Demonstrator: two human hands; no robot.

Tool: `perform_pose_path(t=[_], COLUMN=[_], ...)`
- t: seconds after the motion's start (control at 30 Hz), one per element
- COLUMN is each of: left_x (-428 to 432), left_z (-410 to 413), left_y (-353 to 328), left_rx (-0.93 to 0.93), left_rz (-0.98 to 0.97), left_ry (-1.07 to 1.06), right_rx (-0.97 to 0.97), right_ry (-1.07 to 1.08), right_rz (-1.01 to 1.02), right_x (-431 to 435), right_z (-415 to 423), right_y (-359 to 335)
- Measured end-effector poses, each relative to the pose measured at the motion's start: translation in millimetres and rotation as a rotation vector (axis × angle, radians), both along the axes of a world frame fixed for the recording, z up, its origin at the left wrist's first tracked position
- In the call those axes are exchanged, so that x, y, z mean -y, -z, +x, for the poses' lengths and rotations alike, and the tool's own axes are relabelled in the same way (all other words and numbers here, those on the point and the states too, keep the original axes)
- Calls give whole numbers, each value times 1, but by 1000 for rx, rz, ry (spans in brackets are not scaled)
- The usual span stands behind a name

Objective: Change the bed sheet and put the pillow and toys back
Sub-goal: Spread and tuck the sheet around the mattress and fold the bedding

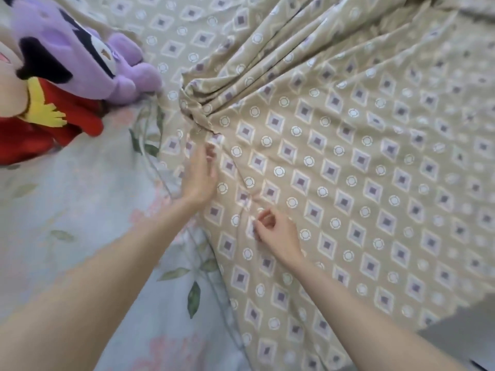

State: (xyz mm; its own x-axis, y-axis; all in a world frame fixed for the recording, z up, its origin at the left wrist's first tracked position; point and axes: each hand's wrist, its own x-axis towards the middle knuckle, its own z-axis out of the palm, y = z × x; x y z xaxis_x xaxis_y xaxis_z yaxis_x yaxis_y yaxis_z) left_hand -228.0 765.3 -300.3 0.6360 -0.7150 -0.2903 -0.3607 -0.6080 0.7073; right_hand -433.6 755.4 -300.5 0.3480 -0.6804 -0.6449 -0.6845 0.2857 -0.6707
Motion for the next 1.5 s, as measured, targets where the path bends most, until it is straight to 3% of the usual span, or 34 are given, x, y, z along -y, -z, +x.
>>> perform_pose_path(t=[0.1,0.17,0.23,0.3,0.4,0.57,0.8,0.97,1.1,1.5], left_x=[-35,-49,-53,-53,-48,-42,-17,6,21,28], left_z=[-30,-48,-56,-61,-70,-73,-93,-118,-135,-180], left_y=[-3,-5,-9,-22,-54,-122,-257,-369,-429,-475], left_rx=[76,54,50,37,-70,-110,-223,-245,-255,-280], left_rz=[116,307,453,481,425,318,-99,-357,-446,-479], left_ry=[362,528,601,580,435,302,59,25,36,224], right_rx=[-8,-47,-75,-48,-39,-5,179,327,387,428], right_ry=[-196,-322,-317,-269,-253,-42,73,68,20,66], right_rz=[217,355,393,409,359,191,-81,-253,-355,-522], right_x=[-11,-19,-24,-30,-33,-1,74,111,130,116], right_z=[-29,-48,-59,-66,-71,-85,-102,-119,-128,-178], right_y=[-9,-13,-12,-18,-32,-93,-236,-345,-407,-480])
